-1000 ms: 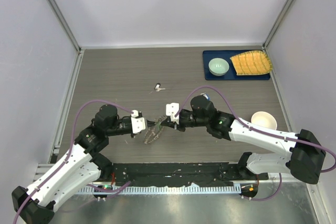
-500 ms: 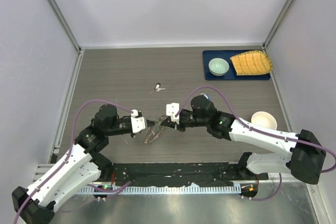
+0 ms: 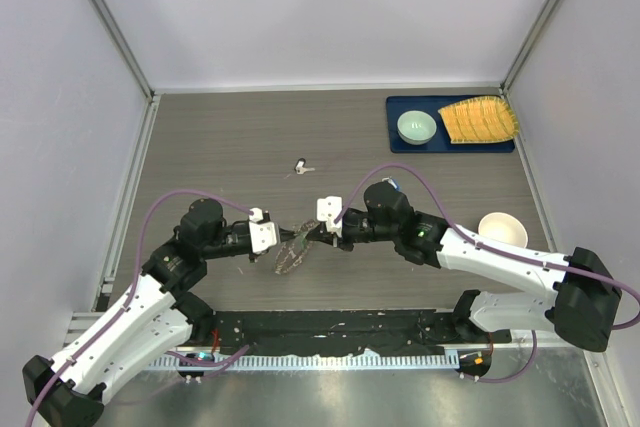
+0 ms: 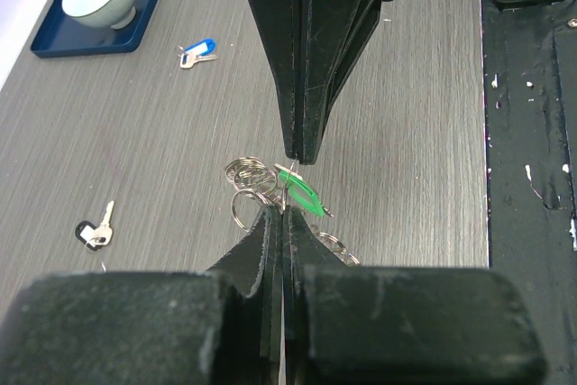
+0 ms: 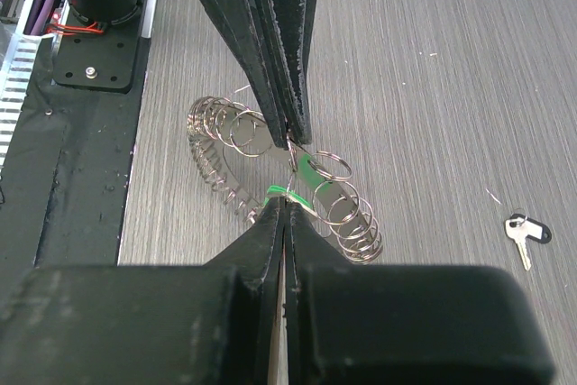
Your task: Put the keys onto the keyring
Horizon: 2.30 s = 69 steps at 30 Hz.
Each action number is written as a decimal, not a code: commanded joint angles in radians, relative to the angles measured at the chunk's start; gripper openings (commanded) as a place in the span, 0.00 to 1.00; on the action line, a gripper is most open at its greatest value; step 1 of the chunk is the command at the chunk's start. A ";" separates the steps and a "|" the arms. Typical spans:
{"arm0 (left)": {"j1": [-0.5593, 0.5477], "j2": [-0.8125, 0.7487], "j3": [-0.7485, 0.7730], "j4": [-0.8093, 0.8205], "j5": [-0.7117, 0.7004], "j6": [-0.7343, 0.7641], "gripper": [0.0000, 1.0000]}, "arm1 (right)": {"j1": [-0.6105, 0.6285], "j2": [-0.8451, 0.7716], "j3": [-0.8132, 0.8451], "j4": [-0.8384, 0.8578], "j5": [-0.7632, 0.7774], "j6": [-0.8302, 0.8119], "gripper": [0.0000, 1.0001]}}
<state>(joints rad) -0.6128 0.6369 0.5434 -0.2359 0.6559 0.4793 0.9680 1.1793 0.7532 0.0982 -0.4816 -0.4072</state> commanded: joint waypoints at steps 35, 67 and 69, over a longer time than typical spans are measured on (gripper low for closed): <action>0.005 0.047 0.055 -0.016 0.186 0.041 0.00 | 0.021 -0.010 0.061 -0.012 -0.025 -0.018 0.01; 0.007 -0.019 0.015 0.060 -0.044 -0.038 0.00 | 0.046 -0.064 0.025 -0.018 0.158 0.034 0.01; 0.011 -0.028 0.013 0.067 -0.044 -0.038 0.00 | 0.046 -0.069 0.018 -0.020 0.156 0.033 0.01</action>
<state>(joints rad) -0.6064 0.6380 0.5510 -0.2661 0.6418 0.4503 1.0084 1.1564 0.7628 0.0700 -0.3515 -0.3676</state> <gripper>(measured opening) 0.010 0.057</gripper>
